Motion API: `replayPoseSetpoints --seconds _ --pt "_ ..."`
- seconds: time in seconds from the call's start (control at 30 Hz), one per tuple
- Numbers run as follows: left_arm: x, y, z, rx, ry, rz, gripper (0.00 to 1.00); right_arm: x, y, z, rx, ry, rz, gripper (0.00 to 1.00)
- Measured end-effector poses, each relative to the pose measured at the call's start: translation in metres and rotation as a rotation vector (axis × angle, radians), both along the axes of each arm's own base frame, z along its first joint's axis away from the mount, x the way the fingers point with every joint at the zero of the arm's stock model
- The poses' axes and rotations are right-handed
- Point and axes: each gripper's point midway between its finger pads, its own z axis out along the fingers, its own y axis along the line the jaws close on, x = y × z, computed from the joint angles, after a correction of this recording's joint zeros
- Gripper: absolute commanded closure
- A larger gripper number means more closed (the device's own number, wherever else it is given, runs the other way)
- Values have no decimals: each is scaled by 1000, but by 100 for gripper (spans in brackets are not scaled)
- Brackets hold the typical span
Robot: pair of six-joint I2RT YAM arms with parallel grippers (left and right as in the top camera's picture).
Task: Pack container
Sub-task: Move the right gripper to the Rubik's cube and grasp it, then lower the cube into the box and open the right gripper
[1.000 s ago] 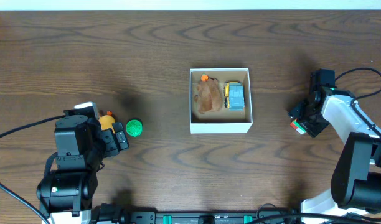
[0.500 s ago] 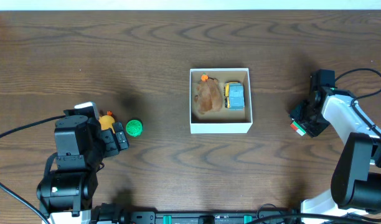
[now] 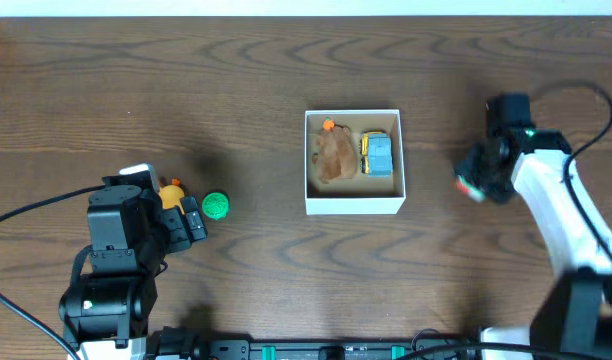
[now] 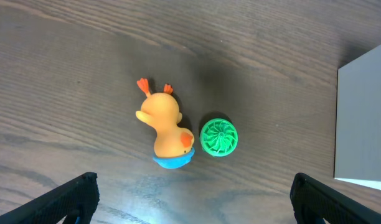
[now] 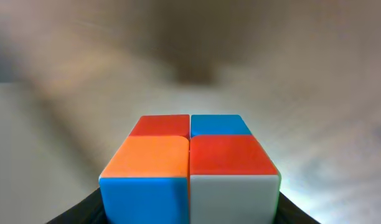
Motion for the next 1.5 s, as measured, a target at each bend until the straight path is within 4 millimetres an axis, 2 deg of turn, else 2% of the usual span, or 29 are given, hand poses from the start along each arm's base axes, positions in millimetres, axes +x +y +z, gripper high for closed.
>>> replayPoseSetpoints --seconds 0.1,0.2,0.3,0.4,0.47,0.57,0.8,0.93,1.03,1.07,1.13,1.23,1.37,1.5 --pt "0 0 0 0 0 0 2 21 51 69 6 -216 168 99" --pt "0 0 0 0 0 0 2 18 101 108 32 -341 317 99" --pt "0 0 0 0 0 0 2 5 144 112 53 -354 443 99" --pt "0 0 0 0 0 0 2 -3 171 95 48 -308 515 99" --pt "0 0 0 0 0 0 2 -6 182 81 42 -268 536 99" --pt "0 0 0 0 0 0 2 -8 187 53 27 -180 526 99" --pt "0 0 0 0 0 0 2 -9 182 -1 -26 -17 476 99" --pt "0 0 0 0 0 0 2 -15 179 -19 -42 50 457 99" --pt "0 0 0 0 0 0 2 -21 175 -23 -48 81 440 97" --pt "0 0 0 0 0 0 2 -22 174 -23 -49 87 435 94" --pt "0 0 0 0 0 0 2 -23 174 -23 -48 92 428 75" --pt "0 0 0 0 0 0 2 -23 174 -24 -46 92 421 60" --pt "0 0 0 0 0 0 2 -23 174 -24 -46 92 420 46" --pt "0 0 0 0 0 0 2 -23 174 -24 -45 92 417 45"
